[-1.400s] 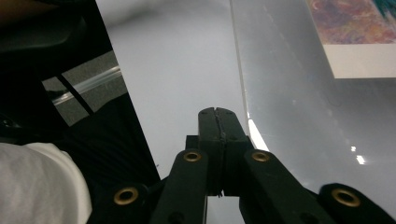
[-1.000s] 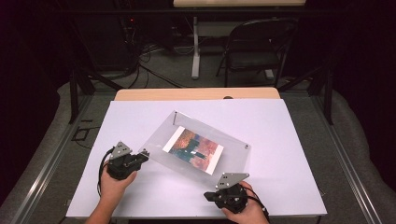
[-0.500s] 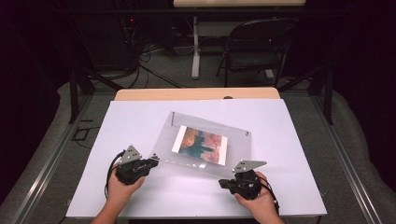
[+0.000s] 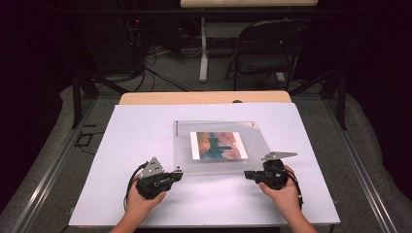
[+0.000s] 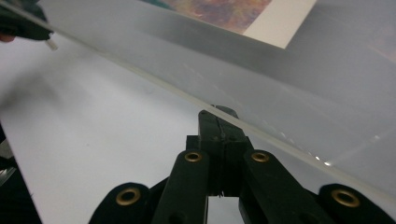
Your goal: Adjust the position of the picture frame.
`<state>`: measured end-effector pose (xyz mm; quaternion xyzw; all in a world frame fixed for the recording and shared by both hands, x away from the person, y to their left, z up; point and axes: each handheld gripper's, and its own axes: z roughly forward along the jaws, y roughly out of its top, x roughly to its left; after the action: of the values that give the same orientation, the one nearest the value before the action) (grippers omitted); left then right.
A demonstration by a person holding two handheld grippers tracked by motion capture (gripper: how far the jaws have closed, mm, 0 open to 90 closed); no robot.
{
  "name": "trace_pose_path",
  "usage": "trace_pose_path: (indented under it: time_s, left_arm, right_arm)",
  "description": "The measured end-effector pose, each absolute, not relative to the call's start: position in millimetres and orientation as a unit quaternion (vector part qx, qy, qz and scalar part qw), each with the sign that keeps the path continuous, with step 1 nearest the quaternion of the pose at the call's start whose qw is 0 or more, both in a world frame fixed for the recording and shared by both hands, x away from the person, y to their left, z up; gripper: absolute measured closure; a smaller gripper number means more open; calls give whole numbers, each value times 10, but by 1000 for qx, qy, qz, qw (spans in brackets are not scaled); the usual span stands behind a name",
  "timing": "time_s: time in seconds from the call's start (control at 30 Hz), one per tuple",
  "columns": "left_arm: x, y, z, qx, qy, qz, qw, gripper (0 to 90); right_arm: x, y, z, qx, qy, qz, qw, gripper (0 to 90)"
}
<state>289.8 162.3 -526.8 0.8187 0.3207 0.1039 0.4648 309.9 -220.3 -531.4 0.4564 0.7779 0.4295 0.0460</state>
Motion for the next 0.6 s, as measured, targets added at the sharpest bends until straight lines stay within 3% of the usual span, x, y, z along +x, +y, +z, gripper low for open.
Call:
trace_pose_path:
  time_s: [0.6]
  left_arm:
    - [2646, 1246, -5304, 825, 294, 84, 475, 853]
  right_arm:
    - [3535, -2272, -5317, 482, 772, 412, 45, 900]
